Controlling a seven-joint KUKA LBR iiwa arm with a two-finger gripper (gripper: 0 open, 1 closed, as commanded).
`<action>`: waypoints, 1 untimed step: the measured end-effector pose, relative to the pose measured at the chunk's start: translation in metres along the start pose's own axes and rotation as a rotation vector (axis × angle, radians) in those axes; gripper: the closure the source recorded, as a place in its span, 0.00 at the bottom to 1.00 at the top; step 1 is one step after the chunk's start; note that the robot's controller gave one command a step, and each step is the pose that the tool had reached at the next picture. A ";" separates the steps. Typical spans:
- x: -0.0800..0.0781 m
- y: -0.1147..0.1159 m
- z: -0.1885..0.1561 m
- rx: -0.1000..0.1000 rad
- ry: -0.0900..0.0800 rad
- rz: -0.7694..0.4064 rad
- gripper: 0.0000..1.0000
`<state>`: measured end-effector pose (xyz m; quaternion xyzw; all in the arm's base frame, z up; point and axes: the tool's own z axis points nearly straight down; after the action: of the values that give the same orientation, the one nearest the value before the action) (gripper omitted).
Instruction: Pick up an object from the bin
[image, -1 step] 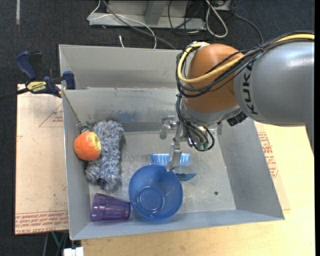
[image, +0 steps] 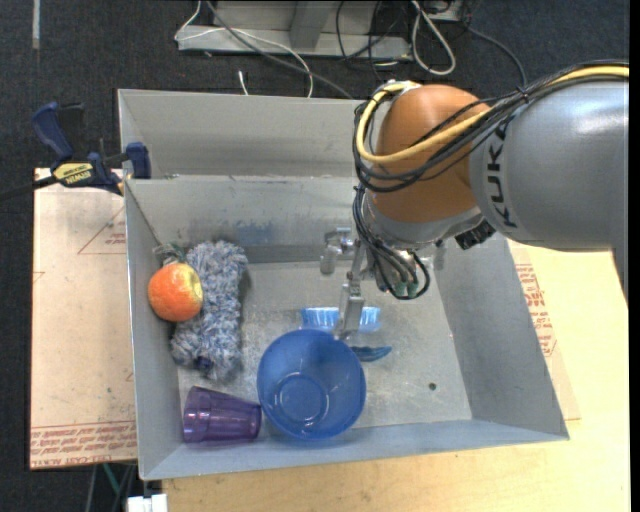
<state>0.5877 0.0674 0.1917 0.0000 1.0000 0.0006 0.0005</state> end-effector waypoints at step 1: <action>0.023 -0.011 0.122 -0.004 -0.005 -0.078 0.00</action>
Offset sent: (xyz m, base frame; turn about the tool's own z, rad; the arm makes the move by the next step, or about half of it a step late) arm -0.0241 -0.0038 -0.0608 -0.1446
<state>0.5651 0.0566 0.0693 -0.0390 0.9992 0.0028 0.0028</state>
